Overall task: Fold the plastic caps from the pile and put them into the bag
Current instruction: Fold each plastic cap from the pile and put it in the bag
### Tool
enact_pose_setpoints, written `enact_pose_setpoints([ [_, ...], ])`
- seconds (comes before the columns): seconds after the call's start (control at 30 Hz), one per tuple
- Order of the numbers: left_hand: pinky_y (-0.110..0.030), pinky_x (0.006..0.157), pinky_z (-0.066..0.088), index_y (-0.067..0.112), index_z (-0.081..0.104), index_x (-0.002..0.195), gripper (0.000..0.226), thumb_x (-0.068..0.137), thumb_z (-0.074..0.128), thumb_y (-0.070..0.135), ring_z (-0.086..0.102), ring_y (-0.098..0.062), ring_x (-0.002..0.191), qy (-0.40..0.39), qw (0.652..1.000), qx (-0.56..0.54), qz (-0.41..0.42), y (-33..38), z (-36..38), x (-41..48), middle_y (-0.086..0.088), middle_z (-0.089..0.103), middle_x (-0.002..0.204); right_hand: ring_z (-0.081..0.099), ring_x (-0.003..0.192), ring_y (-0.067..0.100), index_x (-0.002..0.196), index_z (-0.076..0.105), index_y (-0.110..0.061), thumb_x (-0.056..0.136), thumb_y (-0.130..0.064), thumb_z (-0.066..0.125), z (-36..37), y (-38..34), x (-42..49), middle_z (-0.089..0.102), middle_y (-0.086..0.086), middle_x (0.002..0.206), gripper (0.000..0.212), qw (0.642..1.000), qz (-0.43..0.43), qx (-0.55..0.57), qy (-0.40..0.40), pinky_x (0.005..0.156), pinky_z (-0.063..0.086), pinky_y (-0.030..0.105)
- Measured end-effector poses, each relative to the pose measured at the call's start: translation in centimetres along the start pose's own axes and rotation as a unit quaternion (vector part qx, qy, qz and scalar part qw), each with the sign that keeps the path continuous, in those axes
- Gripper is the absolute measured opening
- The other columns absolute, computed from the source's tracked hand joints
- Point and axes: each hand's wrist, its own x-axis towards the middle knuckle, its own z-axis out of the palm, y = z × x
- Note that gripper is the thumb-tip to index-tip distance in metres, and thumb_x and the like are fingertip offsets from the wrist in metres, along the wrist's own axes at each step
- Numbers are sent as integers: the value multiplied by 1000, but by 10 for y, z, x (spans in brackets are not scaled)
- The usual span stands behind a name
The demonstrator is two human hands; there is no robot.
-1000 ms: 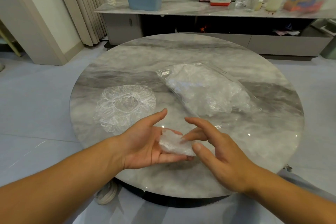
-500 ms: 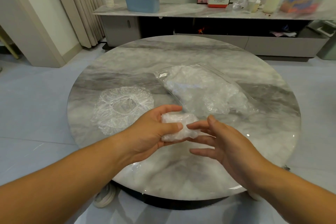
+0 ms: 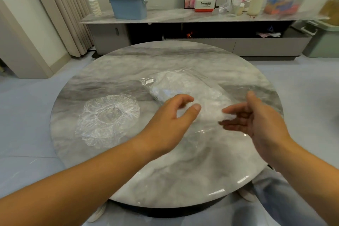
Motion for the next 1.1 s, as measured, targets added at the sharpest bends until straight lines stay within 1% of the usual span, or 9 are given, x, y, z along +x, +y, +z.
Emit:
enact_pose_setpoints([
  [0.07, -30, 121, 22, 35, 53, 138, 44, 99, 45, 54, 19, -5, 149, -6, 988, 148, 42, 0, 4, 2, 13, 25, 161, 75, 78, 37, 83, 71, 0, 107, -51, 33, -15, 1, 11, 77, 17, 87, 68, 999, 11, -11, 47, 80, 58, 47],
  [0.13, -29, 123, 3, 32, 46, 148, 54, 101, 36, 57, -12, -1, 151, -43, 973, 224, 46, -2, 12, 1, 14, -5, 168, 76, 77, 35, 86, 72, -1, 106, -56, 29, -25, 5, 18, 77, 13, 84, 72, 997, 25, -32, 62, 86, 58, 49],
  [0.23, -32, 123, -4, 27, 30, 157, 68, 100, 26, 64, -29, -4, 148, -83, 953, 292, 17, -4, 24, -2, 10, -24, 164, 77, 80, 31, 91, 75, -5, 104, -62, 26, -22, 9, 18, 78, 8, 86, 76, 996, 34, -74, 33, 92, 57, 51],
  [0.37, -30, 121, -4, 25, 8, 161, 77, 98, 19, 68, -30, -6, 147, -89, 934, 346, -8, -13, 25, -7, 9, -30, 163, 77, 89, 29, 100, 72, -4, 102, -63, 29, -1, 9, 12, 76, 9, 102, 73, 997, 58, -50, -25, 94, 57, 48],
  [0.6, -24, 123, -2, 22, -12, 159, 85, 97, 23, 67, -19, 0, 149, -97, 950, 295, -19, -30, 19, -13, 12, -25, 164, 70, 110, 31, 112, 64, -5, 99, -67, 33, 26, 12, 16, 59, 10, 136, 70, 978, 158, 49, -124, 98, 56, 46],
  [0.67, -25, 124, 1, 23, -13, 159, 86, 97, 25, 68, -20, 3, 148, -102, 958, 268, -14, -34, 18, -17, 15, -26, 163, 66, 118, 31, 122, 61, -6, 96, -72, 32, 31, 15, 19, 53, 8, 145, 76, 967, 189, 67, -156, 99, 55, 48],
  [0.83, -6, 108, -5, 29, -14, 158, 84, 97, 28, 67, -19, 11, 145, -121, 969, 215, -6, -39, 12, -24, 24, -27, 160, 50, 138, 33, 149, 38, 2, 86, -83, 36, 48, 21, 28, 39, 9, 159, 106, 945, 213, 123, -217, 110, 44, 56],
  [1.0, 10, 97, -5, 30, -4, 161, 86, 91, 28, 70, -16, 31, 130, -125, 976, 180, 17, -40, 5, -26, 27, -15, 162, 57, 131, 29, 146, 47, 2, 80, -90, 36, 70, 26, 40, 57, 14, 145, 113, 933, 210, 130, -261, 116, 38, 52],
  [1.1, 8, 100, -1, 30, 4, 161, 91, 84, 25, 75, -9, 33, 131, -126, 977, 169, 20, -43, 1, -26, 27, -6, 164, 45, 142, 34, 153, 33, 1, 78, -92, 34, 83, 25, 47, 43, 21, 155, 120, 927, 231, 144, -257, 119, 33, 49],
])
